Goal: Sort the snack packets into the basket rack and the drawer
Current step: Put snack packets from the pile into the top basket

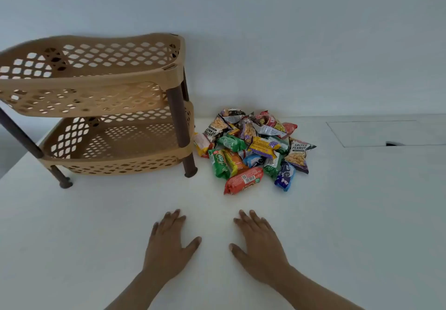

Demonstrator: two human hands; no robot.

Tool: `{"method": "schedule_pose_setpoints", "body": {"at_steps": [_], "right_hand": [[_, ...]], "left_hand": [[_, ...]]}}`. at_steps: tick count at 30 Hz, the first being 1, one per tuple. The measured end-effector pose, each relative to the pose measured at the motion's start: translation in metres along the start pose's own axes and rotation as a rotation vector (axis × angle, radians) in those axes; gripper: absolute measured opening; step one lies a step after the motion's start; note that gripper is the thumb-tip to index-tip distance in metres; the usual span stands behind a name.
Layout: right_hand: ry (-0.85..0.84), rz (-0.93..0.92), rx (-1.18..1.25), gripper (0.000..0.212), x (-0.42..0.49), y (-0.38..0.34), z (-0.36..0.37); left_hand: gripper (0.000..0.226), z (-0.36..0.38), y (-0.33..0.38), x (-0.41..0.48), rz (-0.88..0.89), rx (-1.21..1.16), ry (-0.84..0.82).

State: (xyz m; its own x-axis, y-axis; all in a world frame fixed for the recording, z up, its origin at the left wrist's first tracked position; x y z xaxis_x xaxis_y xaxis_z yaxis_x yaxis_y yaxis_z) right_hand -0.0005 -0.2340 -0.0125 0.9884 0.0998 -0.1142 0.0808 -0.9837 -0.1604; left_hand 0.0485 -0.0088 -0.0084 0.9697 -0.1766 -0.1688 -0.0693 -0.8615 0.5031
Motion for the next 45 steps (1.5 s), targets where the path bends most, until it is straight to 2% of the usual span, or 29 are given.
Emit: {"method": "schedule_pose_setpoints", "body": {"at_steps": [5,12,16,20,23,25,28,31,40,45], "right_hand": [[0.061,0.048,0.175,0.042,0.018,0.015,-0.023],[0.264,0.17,0.334,0.025,0.054,0.058,-0.069],[0.453,0.39,0.467,0.01,0.081,0.117,-0.104],[0.53,0.649,0.53,0.019,0.104,0.179,-0.126],[0.526,0.859,0.556,0.021,0.115,0.217,-0.123],[0.461,0.939,0.597,0.03,0.122,0.234,-0.113],[0.359,0.988,0.641,0.053,0.13,0.244,-0.096],[0.31,0.98,0.645,0.063,0.135,0.242,-0.084],[0.306,0.956,0.629,0.055,0.141,0.248,-0.072],[0.403,0.922,0.611,0.027,0.129,0.253,-0.075]], "left_hand": [[0.062,-0.004,0.018,0.024,0.06,-0.085,0.02],[0.054,-0.007,0.078,0.063,0.244,-0.092,0.046],[0.052,-0.008,0.14,0.075,0.426,-0.058,0.114],[0.048,-0.001,0.218,0.09,0.624,-0.036,0.172],[0.044,0.017,0.26,0.111,0.541,-0.053,0.053],[0.035,0.032,0.275,0.122,0.453,-0.045,-0.017],[0.033,0.049,0.283,0.135,0.37,0.011,-0.072],[0.041,0.059,0.281,0.145,0.331,0.053,-0.084],[0.043,0.072,0.279,0.147,0.287,0.017,-0.092],[0.022,0.063,0.28,0.143,0.2,0.037,-0.11]]}}
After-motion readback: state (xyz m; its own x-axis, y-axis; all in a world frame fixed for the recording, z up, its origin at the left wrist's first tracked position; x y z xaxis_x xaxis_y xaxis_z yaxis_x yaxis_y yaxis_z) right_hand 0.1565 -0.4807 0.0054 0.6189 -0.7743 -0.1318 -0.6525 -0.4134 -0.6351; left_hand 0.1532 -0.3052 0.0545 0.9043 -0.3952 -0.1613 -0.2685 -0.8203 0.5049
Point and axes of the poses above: each hand's wrist, its own x-axis towards the middle knuckle, its own z-axis out of the palm, y = z × x, the point moved 5 cm from there along x, towards the middle knuckle, and after that the axes turned 10 degrees about -x, right-handed, at the moved point
